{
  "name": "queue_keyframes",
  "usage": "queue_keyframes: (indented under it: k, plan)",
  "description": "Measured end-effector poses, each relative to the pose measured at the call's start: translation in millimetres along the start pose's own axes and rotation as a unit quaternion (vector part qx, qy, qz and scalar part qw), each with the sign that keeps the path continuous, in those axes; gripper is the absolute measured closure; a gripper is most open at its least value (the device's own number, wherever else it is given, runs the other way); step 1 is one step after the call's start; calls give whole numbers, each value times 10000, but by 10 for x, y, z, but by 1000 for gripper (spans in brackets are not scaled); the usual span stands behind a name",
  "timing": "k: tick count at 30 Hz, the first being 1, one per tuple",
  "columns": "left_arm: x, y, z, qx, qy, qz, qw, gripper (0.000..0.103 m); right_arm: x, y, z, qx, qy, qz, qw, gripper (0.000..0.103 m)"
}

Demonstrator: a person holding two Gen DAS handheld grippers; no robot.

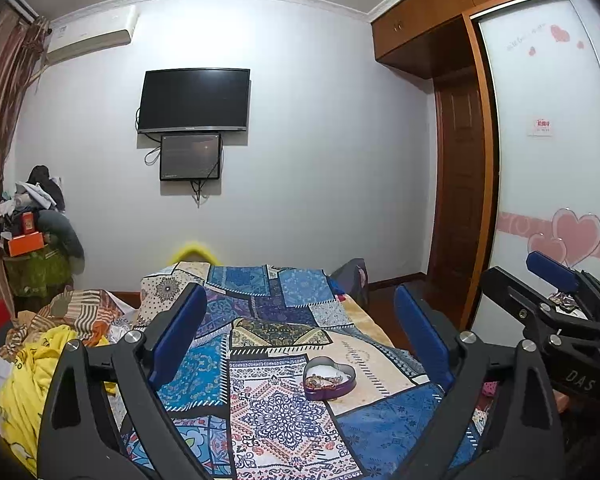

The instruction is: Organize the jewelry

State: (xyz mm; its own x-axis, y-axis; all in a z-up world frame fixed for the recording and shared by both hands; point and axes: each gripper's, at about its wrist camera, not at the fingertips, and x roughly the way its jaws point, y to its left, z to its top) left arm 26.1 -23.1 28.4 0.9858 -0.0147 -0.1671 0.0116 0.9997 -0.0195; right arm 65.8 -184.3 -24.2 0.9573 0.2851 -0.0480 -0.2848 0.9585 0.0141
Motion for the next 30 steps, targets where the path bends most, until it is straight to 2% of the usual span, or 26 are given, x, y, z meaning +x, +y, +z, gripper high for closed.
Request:
queue_keyframes:
  k: [30]
  plan:
    - [69,-16,-123,-96,254,8,9996,3,-107,-121,-90,81,285,97,9995,17]
